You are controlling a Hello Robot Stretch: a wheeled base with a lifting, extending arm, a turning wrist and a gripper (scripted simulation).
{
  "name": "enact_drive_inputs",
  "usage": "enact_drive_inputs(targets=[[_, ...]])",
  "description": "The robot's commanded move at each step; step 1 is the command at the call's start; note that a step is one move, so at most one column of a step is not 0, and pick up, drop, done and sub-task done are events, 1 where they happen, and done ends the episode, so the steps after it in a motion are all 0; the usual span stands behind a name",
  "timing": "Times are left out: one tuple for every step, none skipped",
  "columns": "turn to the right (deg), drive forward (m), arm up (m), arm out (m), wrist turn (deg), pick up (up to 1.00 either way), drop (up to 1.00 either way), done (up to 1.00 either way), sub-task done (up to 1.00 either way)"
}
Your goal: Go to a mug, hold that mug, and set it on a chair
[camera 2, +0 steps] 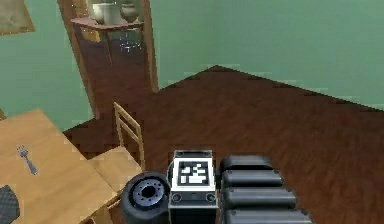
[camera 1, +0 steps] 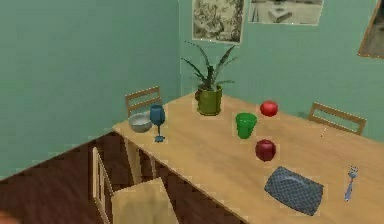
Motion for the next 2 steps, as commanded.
enact_drive_inputs(targets=[[45.0,0.00,0.00,0.00,0.0,0.00,0.00,0.00,0.00],[45.0,0.00,0.00,0.00,0.0,0.00,0.00,0.00,0.00]])
